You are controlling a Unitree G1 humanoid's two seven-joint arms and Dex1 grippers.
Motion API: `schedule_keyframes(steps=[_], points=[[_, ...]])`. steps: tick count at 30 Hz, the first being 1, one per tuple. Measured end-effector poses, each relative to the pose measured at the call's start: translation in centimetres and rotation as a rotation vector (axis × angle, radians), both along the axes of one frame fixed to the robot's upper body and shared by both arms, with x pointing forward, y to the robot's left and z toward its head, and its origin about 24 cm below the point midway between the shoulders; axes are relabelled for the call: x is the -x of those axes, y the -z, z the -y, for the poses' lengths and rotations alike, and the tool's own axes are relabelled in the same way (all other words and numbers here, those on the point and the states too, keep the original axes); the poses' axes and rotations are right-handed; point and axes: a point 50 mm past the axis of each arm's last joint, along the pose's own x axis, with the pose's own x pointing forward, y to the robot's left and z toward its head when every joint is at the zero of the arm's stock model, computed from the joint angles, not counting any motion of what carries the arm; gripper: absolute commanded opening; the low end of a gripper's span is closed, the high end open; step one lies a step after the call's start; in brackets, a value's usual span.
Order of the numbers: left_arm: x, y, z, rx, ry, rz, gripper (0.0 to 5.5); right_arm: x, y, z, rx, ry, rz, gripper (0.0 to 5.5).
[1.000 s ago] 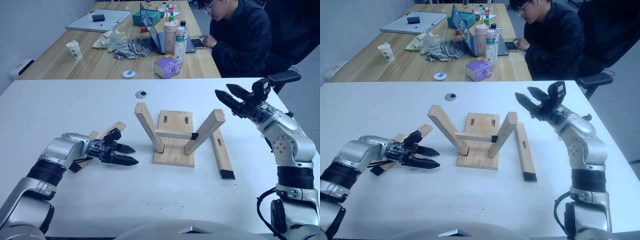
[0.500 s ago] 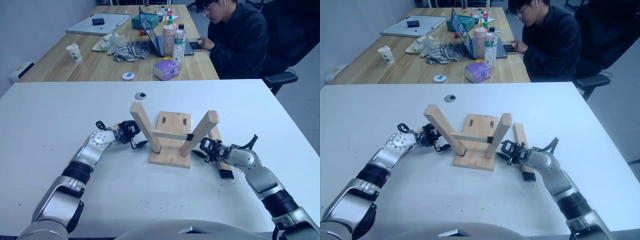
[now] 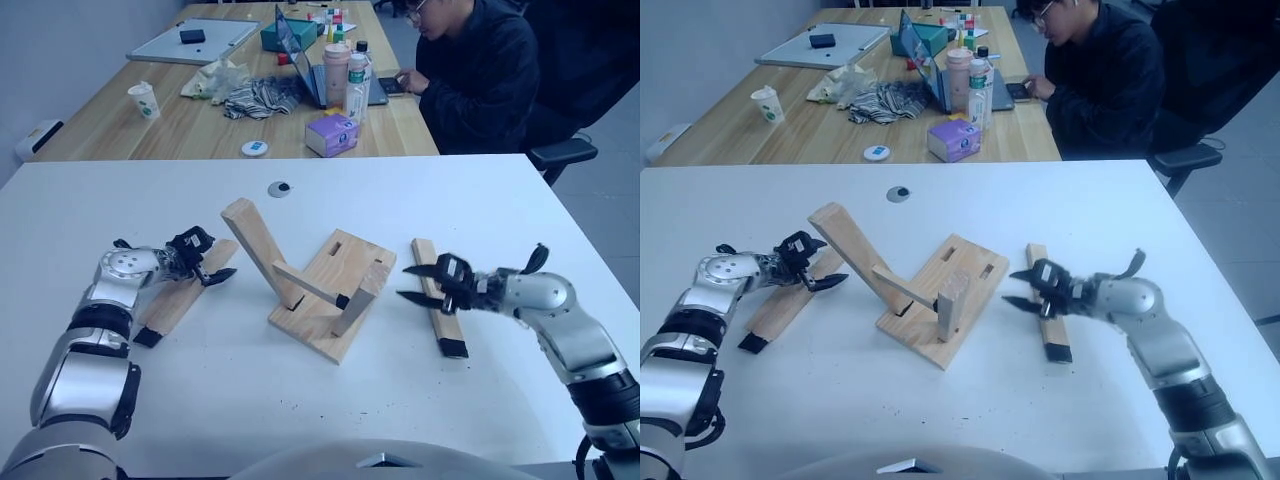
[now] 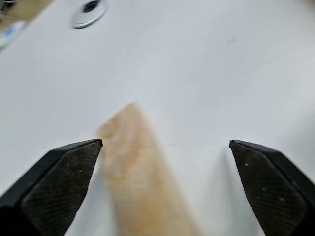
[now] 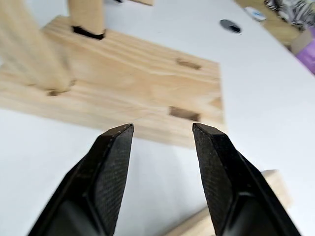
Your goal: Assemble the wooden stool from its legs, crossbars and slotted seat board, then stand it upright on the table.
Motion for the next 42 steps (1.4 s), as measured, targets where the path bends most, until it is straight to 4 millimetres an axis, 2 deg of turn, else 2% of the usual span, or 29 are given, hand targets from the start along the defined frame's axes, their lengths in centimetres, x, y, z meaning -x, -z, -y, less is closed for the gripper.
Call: schedule_keyframes(steps=[3,6,9,11,13,14,18,20,22,24,25,27,29,32,34,36,37,39,41,42], points=[[2.3,-2.0,1.6,0.218,0.263,-0.217,4.79,-3.9,-0.8,0.2,-0.087,0.175,0.156,2.23],[4.1,-3.1,2.7,0.240,0.399,-0.315,4.79,-7.2,1.0,-0.5,-0.024,0.290,0.212,2.23],[6.8,-1.8,4.2,0.165,0.519,-0.435,4.79,-9.2,3.8,-1.3,0.109,0.332,0.180,2.23],[8.3,-0.3,5.4,0.106,0.596,-0.506,4.79,-9.6,5.0,-2.3,0.192,0.291,0.162,2.23],[9.1,0.7,6.0,0.069,0.637,-0.534,4.79,-9.9,5.5,-3.1,0.222,0.243,0.158,2.23],[9.1,0.7,6.3,0.063,0.645,-0.528,4.79,-10.0,5.4,-3.2,0.240,0.221,0.160,2.23],[7.9,1.7,9.8,0.110,0.706,-0.427,4.79,-10.0,5.4,-3.7,0.315,0.081,0.131,2.23],[7.6,2.0,10.4,0.144,0.684,-0.422,4.79,-10.1,4.9,-3.6,0.336,0.021,0.110,2.23],[7.6,2.2,10.2,0.170,0.663,-0.443,4.79,-10.1,4.4,-3.7,0.317,-0.030,0.084,2.23],[7.5,2.2,9.2,0.157,0.657,-0.443,4.79,-9.8,3.8,-3.2,0.281,-0.082,0.049,2.23],[7.2,2.2,8.3,0.135,0.639,-0.424,4.79,-9.3,3.9,-3.4,0.253,-0.151,0.017,2.23],[5.7,1.3,5.1,0.018,0.542,-0.385,4.79,-7.8,4.5,-4.0,0.159,-0.248,-0.056,2.23],[5.2,0.8,3.0,-0.022,0.467,-0.390,4.79,-6.5,4.8,-4.0,0.103,-0.290,-0.120,2.23],[3.9,1.1,2.8,0.005,0.392,-0.334,4.79,-3.9,5.2,-3.9,0.038,-0.347,-0.200,2.23],[3.5,1.3,3.2,0.027,0.379,-0.321,4.79,-3.2,5.2,-3.5,0.018,-0.320,-0.201,2.23],[3.5,1.1,3.4,0.048,0.387,-0.329,4.79,-3.8,4.8,-2.6,-0.007,-0.223,-0.163,2.23],[3.9,1.0,3.6,0.084,0.414,-0.361,4.79,-4.9,3.9,-1.8,-0.047,-0.120,-0.113,2.23],[4.8,-0.2,3.7,0.174,0.451,-0.424,4.79,-8.2,0.3,0.0,-0.106,0.087,0.046,2.23],[5.3,-1.5,4.1,0.187,0.490,-0.446,4.79,-10.1,-1.6,0.2,-0.067,0.168,0.154,2.23],[5.8,-1.6,4.6,0.181,0.523,-0.467,4.79,-10.7,-1.4,0.1,0.004,0.191,0.173,2.23]])
